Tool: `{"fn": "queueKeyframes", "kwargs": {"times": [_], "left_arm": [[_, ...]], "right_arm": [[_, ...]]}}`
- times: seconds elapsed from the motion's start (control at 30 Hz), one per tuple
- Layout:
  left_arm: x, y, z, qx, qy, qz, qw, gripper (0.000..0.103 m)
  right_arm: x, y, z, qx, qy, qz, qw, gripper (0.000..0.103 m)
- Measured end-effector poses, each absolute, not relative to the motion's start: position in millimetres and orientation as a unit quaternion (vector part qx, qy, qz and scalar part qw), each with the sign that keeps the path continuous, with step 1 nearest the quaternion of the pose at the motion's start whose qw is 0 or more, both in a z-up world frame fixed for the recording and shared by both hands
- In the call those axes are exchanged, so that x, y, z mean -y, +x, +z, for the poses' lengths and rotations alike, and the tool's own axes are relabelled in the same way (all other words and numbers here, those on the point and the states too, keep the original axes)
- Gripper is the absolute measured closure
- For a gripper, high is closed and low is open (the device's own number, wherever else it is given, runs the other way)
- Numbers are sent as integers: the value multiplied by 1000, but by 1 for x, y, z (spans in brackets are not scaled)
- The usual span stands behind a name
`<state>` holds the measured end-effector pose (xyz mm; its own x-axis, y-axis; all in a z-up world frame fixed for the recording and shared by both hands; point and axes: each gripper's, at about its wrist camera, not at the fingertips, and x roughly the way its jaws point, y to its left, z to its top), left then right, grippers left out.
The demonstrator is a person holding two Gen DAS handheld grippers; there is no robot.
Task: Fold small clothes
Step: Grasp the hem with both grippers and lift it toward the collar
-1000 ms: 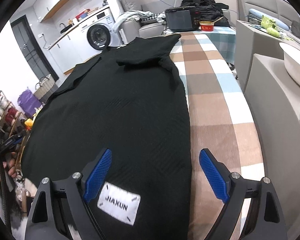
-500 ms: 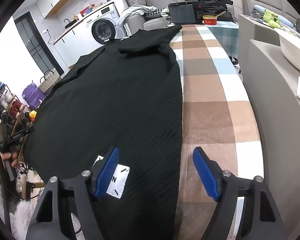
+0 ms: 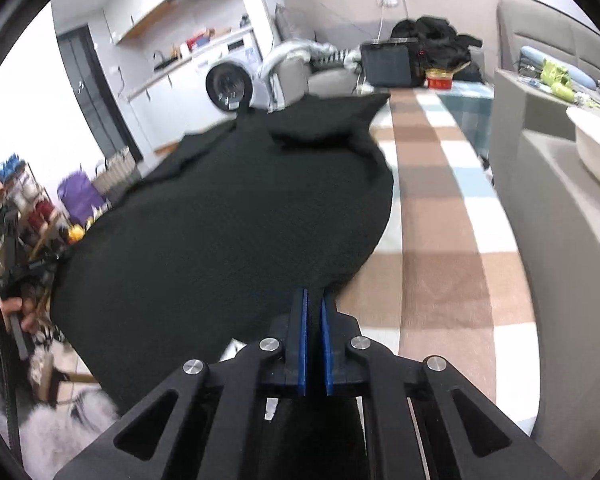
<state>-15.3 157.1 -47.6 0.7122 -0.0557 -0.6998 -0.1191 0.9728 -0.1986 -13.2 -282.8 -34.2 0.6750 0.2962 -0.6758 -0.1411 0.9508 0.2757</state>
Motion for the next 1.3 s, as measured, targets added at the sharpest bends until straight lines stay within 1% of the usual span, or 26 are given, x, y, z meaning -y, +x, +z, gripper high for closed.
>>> {"fn": "queueKeyframes", "kwargs": {"times": [0.23,0.43,0.6,0.73,0.77,0.8,0.83,0.87,0.9,0.93,0.97,1.03,1.17,1.3], "left_arm": [[-159,-15,-18,-331,-142,2,933,98],[-161,5,4,-297,-163,5,941,98],[-178,40,11,-284,-185,21,941,98],[-184,78,-1,-302,-189,33,934,98],[-184,90,-7,-314,-186,36,931,98],[-182,101,-13,-327,-181,40,927,98],[-181,109,-18,-342,-174,50,922,97],[-180,115,-24,-352,-168,57,919,96],[-179,120,-29,-360,-162,62,917,92],[-178,124,-34,-373,-150,73,913,76],[-178,127,-39,-381,-144,82,910,53],[-180,132,-47,-384,-146,92,907,36],[-177,152,-60,-401,-138,79,902,36],[-174,178,-75,-426,-141,60,892,36]], "right_arm": [[287,-4,-6,-316,145,109,931,97],[294,21,9,-274,179,77,942,97],[302,53,10,-272,191,31,943,98],[306,87,-2,-311,178,8,933,97],[307,94,-7,-322,172,4,931,96],[308,101,-12,-336,168,2,927,90],[310,108,-18,-357,162,-5,920,86],[312,112,-22,-373,158,-15,914,78],[316,113,-25,-377,157,-20,912,65],[319,112,-27,-378,156,-27,912,57],[322,112,-30,-380,155,-28,911,44],[326,117,-36,-392,155,-13,907,43],[321,139,-52,-433,153,29,888,43],[305,151,-59,-443,130,40,886,44]]}}
